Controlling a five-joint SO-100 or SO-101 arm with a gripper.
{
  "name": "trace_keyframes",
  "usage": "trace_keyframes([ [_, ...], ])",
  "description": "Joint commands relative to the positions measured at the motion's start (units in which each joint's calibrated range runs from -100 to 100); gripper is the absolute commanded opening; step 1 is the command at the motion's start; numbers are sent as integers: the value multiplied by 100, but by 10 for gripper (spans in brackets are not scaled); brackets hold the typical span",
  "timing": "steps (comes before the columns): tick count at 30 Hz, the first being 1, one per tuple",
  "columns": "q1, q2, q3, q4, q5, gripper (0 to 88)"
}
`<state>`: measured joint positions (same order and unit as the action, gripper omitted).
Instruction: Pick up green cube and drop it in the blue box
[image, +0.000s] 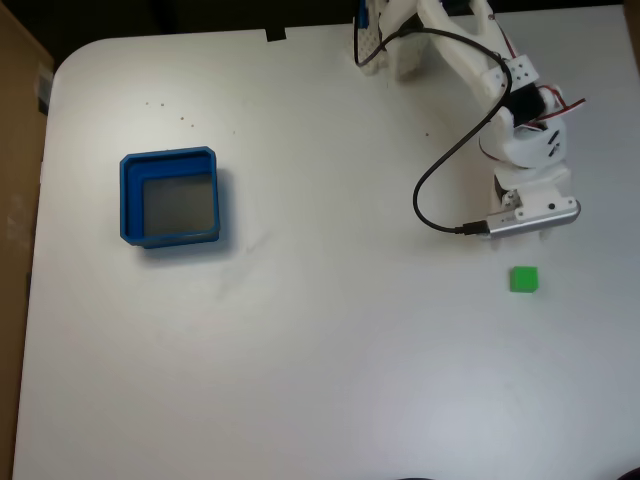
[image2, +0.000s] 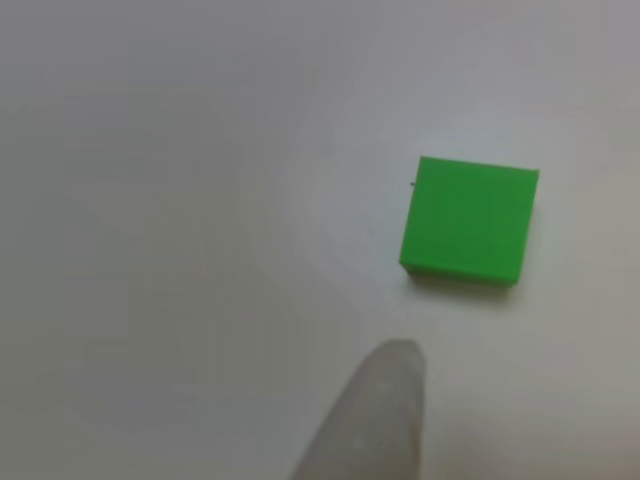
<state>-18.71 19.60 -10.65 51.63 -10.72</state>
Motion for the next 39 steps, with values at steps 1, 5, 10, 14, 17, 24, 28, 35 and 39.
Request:
trace_keyframes([
  [1,21,-17,-940,1087,10,287],
  [5,21,393,-1590,1475,-20,287],
  [10,35,1145,-2647,1475,-24,287],
  [14,43,1872,-3632,1475,-24,287],
  [17,50,2273,-4048,1475,-29,287],
  [24,50,2716,-4237,1475,-425,287],
  [28,50,2800,-4273,1475,-703,287],
  [35,50,3084,-4915,1475,-703,287],
  [39,50,3284,-5068,1475,-703,287],
])
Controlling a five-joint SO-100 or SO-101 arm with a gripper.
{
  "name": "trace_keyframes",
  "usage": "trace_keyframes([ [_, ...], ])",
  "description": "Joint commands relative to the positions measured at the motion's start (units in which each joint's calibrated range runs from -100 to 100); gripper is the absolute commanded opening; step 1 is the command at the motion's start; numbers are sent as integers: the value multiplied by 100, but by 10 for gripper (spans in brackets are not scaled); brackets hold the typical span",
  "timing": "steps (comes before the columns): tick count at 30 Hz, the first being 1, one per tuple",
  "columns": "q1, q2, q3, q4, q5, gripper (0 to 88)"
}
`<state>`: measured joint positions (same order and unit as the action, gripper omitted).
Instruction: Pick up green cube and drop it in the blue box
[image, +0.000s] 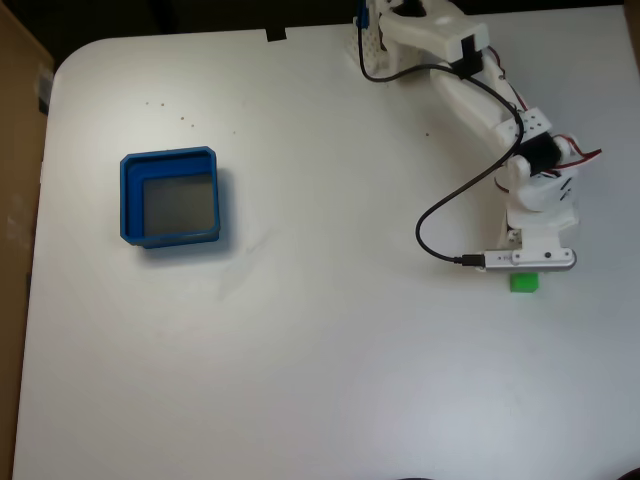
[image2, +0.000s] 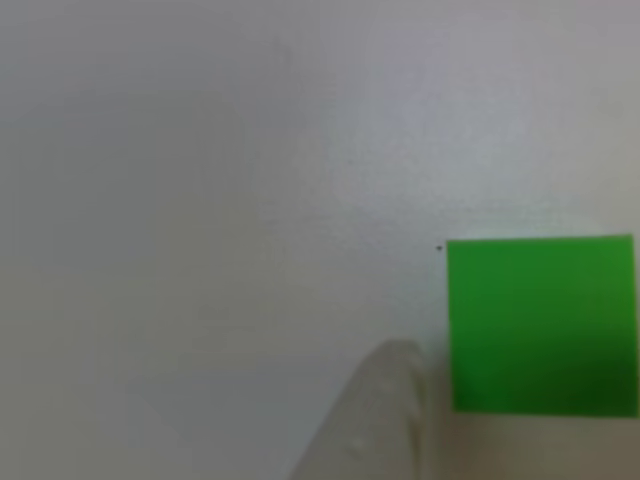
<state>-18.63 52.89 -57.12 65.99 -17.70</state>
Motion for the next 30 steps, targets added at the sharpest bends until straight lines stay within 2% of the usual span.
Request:
trace_keyframes([
  [1,43,-20,-440,30,5,287],
  [22,-22,507,-1027,-167,20,287],
  [30,-80,507,-1027,-629,508,287],
])
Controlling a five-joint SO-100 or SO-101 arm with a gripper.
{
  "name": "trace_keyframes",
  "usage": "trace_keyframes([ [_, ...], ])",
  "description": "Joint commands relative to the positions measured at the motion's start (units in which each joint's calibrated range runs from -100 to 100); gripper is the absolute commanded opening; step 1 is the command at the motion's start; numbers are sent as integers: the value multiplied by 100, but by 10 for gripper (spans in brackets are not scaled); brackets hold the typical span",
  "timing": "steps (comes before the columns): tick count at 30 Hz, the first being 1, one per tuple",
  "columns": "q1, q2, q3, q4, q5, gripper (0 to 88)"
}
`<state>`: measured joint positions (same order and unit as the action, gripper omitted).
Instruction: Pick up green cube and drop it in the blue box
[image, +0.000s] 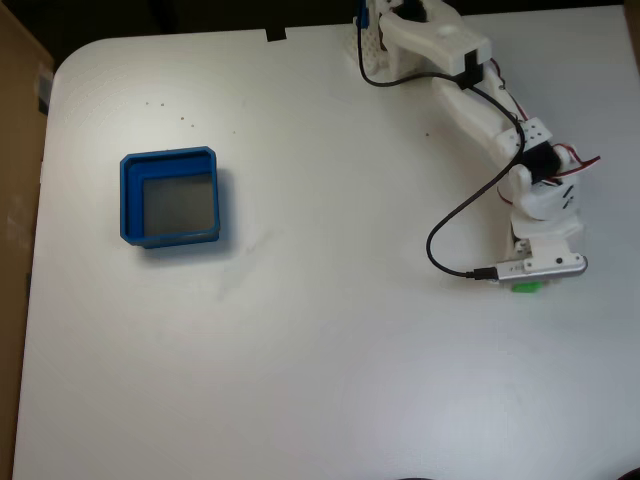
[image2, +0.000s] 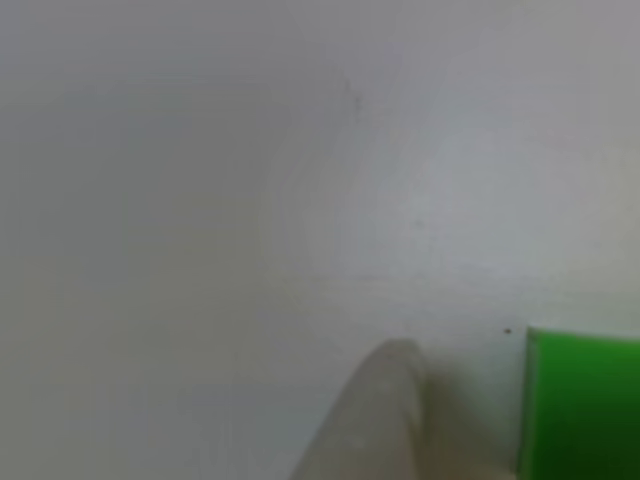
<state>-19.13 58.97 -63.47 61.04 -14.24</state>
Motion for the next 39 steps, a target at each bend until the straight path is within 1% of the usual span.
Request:
trace_keyframes([
  [1,-30,-101,-383,-134,195,287],
  [22,6,66,-292,-43,176,287],
  [28,13,25,-301,278,176,287],
  [39,27,16,-301,278,195,287],
])
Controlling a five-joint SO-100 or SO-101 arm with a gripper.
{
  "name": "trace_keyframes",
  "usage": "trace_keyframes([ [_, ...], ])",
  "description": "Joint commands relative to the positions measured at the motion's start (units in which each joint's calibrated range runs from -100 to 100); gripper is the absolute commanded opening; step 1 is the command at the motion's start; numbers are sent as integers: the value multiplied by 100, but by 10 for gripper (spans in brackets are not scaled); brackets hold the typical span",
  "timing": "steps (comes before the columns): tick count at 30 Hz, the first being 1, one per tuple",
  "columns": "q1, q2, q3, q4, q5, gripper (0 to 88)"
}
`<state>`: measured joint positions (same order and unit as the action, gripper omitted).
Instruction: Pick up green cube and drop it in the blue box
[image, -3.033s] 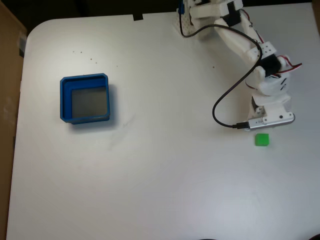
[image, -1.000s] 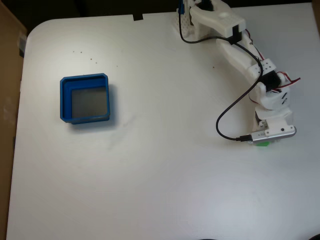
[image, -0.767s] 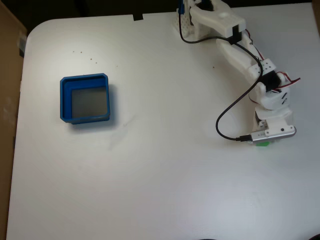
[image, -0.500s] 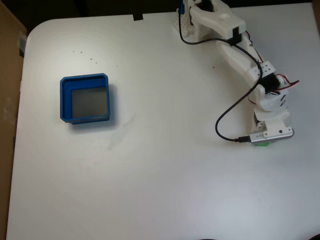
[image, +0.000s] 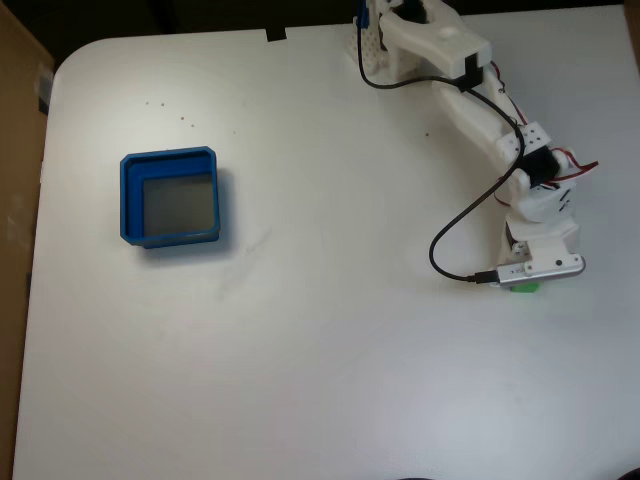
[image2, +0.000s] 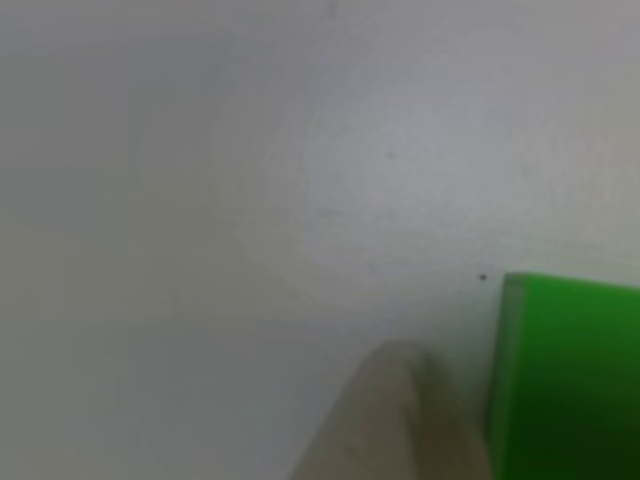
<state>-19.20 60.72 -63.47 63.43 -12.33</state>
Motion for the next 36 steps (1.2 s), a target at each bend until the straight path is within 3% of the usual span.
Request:
trace_keyframes([
  [1,42,-158,-301,39,15,287],
  [13,-16,-175,-310,31,24,275],
  [26,165,-175,-301,55,24,38],
  [36,389,-351,-328,55,24,17],
])
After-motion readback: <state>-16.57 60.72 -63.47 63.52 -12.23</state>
